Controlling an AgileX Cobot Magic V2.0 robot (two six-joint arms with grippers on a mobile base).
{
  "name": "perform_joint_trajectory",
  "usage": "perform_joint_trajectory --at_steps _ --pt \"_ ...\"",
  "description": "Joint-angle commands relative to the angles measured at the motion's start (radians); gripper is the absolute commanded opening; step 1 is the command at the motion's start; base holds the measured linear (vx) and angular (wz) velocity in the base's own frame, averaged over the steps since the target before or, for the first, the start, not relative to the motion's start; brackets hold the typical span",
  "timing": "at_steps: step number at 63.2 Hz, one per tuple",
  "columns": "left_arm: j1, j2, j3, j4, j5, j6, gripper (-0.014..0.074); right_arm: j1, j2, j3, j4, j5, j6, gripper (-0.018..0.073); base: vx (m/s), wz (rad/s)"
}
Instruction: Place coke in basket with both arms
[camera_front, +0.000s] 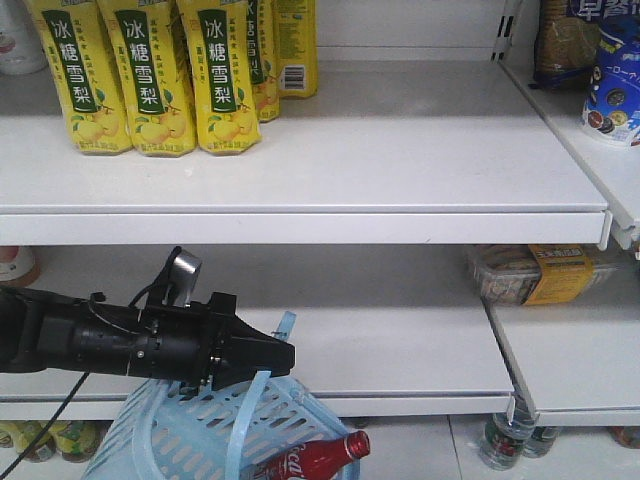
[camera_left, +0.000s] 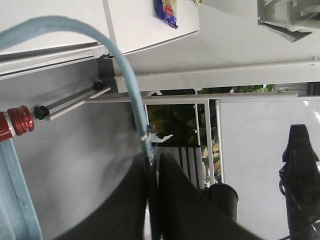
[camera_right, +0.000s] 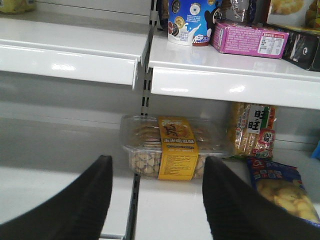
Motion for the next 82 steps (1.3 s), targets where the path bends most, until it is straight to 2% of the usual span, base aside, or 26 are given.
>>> perform_joint_trajectory --at_steps 1,20,27,31,38,41,43,82 --pt "-0.001 -0.054 -0.031 -0.121 0.107 0.038 -0.0006 -0.005 0.041 -0.009 0.040 -0.079 0.001 0.0403 0.00 0.00" --pt "-0.001 -0.054 -0.031 -0.120 0.103 0.038 -0.0006 -0.005 0.086 0.046 0.044 -0.138 -0.015 0.0403 0.00 0.00" --pt "-0.001 -0.054 -0.031 -0.120 0.103 0.038 -0.0006 -0.005 0.087 0.058 0.044 -0.143 -0.015 0.0368 0.00 0.00" --pt "-0.001 -0.054 -0.031 -0.120 0.103 0.038 -0.0006 -0.005 0.087 0.061 0.042 -0.143 -0.015 0.0302 0.00 0.00" --pt "-0.001 -0.054 -0.031 -0.120 0.103 0.038 -0.0006 -0.005 0.087 0.061 0.042 -0.149 -0.015 0.0119 0.00 0.00" --pt "-0.001 -0.054 -0.031 -0.120 0.103 0.038 -0.0006 -0.005 0.087 0.061 0.042 -0.156 -0.015 0.0014 0.00 0.00" --pt "-0.001 -0.054 -0.031 -0.120 0.103 0.038 -0.0006 -0.005 0.087 0.061 0.044 -0.158 -0.013 -0.0017 0.00 0.00" --pt "-0.001 -0.054 -0.031 -0.120 0.103 0.038 -0.0006 -0.005 0.087 0.061 0.059 -0.166 -0.011 -0.0009 0.00 0.00"
